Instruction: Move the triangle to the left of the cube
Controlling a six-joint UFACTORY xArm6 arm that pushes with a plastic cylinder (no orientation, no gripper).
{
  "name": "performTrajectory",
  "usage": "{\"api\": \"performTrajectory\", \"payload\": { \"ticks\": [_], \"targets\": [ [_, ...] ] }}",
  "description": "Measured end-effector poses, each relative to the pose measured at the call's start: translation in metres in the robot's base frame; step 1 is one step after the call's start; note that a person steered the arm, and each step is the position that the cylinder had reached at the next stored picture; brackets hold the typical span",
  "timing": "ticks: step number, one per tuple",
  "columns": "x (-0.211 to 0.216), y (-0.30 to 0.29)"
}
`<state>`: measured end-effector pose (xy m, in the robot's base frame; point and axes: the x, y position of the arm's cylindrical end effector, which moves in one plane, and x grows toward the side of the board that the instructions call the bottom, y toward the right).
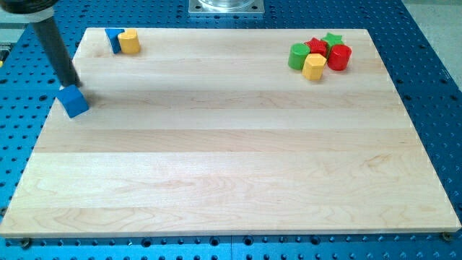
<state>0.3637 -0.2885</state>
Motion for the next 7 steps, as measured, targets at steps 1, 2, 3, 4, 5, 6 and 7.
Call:
{"api": "performTrajectory", "payload": {
  "ticks": [1, 2, 3, 4, 5, 6, 7],
  "targets": [
    [0.031, 0.029],
    [-0.006, 0.084],
    [-0.092, 0.116],
    [-0.136, 0.141],
    [-0.146, 0.115],
    [-0.133, 0.078],
    [-0.157, 0.070]
  ]
}}
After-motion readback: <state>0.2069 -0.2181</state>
